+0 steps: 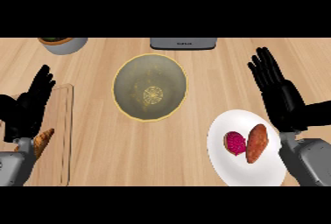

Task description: Pick the sweet potato from the plate and place it in the bowl

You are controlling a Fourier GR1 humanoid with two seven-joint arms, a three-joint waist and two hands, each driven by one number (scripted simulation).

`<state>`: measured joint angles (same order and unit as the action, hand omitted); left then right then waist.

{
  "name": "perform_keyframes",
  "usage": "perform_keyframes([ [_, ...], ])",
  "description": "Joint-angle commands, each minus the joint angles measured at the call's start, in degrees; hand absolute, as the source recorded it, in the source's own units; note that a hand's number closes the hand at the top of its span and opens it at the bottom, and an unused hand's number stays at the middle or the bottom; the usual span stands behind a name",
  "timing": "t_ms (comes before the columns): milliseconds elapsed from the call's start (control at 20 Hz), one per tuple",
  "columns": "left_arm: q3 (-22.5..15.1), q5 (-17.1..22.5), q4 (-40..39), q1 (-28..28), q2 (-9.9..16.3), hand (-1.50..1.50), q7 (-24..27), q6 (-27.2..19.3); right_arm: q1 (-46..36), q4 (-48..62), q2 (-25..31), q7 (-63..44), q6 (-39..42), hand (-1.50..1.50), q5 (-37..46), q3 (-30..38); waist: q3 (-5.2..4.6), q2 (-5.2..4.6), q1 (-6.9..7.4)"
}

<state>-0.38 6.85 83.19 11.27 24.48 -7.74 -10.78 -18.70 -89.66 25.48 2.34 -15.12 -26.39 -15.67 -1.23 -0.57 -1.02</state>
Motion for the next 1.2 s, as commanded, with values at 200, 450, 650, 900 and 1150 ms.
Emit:
perform_keyframes([
  [200, -0.6, -4.5, 2.4, 1.6, -0.2, 0.00, 3.3, -3.1, 11.4, 7.9, 6.0, 14.9, 31.4, 1.50, -16.8, 10.2, 1.83, 0.01, -0.61],
  [450, -3.0, -5.3, 4.6, 0.7, -2.0, 0.00, 2.4, -3.5, 17.0, 25.9, 7.7, 27.2, 26.2, -1.50, -12.3, 21.3, 1.82, -0.13, 0.04],
  [650, -5.3, -6.9, 5.6, -0.2, -3.3, 0.00, 1.6, -4.0, 18.3, 30.8, 13.2, 42.8, 42.3, -1.50, -5.4, 20.9, 1.61, 0.25, 1.17],
  [900, -5.7, -7.8, 9.0, 1.3, -3.8, 0.00, -2.8, -4.9, 16.4, 36.5, 21.9, 47.5, 43.4, -1.50, 6.2, 19.5, 1.43, 0.44, 1.98],
  [1150, -4.3, -7.1, 8.4, 0.5, -2.7, 0.00, -1.5, -3.2, 14.9, 30.6, 27.3, 42.1, 38.9, -1.50, 14.7, 14.7, 1.23, 0.54, 1.84],
])
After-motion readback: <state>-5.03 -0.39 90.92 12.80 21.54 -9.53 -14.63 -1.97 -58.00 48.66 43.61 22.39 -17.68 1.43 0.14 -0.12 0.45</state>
